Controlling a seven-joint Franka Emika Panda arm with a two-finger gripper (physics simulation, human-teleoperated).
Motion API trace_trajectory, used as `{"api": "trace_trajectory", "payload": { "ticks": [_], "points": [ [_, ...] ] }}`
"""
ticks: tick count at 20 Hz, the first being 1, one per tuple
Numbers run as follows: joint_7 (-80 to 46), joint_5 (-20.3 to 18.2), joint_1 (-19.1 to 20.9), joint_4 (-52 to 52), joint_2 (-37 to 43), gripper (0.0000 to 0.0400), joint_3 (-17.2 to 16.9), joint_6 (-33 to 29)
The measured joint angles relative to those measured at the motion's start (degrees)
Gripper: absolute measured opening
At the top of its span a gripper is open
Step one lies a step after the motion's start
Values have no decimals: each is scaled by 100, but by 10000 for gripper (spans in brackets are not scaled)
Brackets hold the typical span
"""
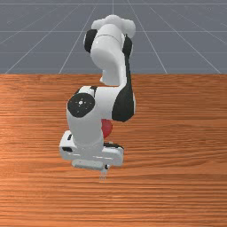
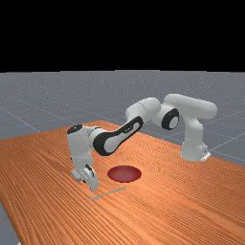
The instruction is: Put the fork on the plate
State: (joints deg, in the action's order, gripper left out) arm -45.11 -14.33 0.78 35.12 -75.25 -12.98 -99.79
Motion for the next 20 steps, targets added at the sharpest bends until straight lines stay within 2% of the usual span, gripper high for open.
{"api": "trace_trajectory", "payload": {
  "ticks": [11,12,14,16,20],
  "points": [
    [-18,149,-272,-98,-443,398,-37,-253],
    [-17,159,-277,-98,-443,242,-45,-255],
    [-18,174,-286,-99,-446,147,-46,-246],
    [-21,183,-291,-101,-446,103,-45,-226],
    [-31,184,-280,-93,-439,101,-44,-187]
  ]
}}
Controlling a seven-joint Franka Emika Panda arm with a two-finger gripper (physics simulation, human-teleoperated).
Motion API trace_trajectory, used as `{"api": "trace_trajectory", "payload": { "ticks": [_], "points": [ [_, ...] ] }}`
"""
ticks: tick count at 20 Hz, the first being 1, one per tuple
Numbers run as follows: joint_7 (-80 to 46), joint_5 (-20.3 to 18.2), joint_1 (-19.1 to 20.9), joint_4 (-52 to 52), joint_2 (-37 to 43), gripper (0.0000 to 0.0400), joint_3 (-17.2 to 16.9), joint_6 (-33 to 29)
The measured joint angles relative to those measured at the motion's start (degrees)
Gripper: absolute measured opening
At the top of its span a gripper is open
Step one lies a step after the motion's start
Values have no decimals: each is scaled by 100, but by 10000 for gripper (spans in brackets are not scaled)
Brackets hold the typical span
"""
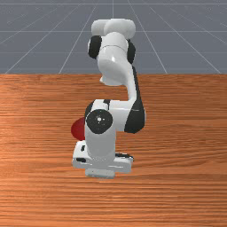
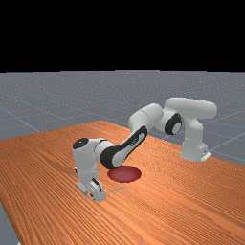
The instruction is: Put the fork on the plate
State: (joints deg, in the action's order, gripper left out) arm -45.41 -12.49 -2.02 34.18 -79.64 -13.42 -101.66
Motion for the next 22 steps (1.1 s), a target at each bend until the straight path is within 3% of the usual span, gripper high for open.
{"api": "trace_trajectory", "payload": {
  "ticks": [9,12,13,16,18,20,22],
  "points": [
    [-39,-41,-55,17,608,99,0,145],
    [-22,-110,-11,-295,828,99,107,744],
    [-57,30,91,-489,797,99,301,960],
    [190,20,157,379,1148,99,281,977],
    [537,35,-3,2400,1987,99,239,31],
    [807,-4,-243,4766,2943,99,191,-1645],
    [941,-7,-391,6353,3485,99,113,-2771]
  ]
}}
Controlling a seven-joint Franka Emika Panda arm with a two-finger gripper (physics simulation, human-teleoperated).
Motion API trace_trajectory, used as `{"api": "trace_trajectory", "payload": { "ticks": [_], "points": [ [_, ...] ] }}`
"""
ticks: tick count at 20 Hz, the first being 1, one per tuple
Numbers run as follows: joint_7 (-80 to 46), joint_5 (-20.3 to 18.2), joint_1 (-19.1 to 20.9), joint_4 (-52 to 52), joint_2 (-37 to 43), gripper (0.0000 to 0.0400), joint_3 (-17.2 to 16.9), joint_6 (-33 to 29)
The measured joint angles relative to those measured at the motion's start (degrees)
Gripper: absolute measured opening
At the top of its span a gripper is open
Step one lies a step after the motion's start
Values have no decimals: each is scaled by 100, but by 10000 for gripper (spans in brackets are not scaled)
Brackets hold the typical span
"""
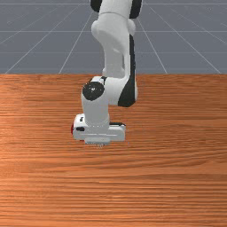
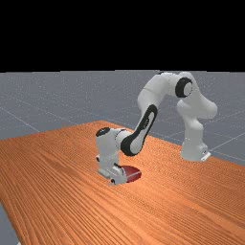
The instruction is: Put the fork on the plate
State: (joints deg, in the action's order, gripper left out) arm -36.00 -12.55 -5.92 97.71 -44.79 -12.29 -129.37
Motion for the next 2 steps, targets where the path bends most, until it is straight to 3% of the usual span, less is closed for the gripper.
{"api": "trace_trajectory", "payload": {
  "ticks": [2],
  "points": [
    [256,77,-37,1195,623,98,-112,-703]
  ]
}}
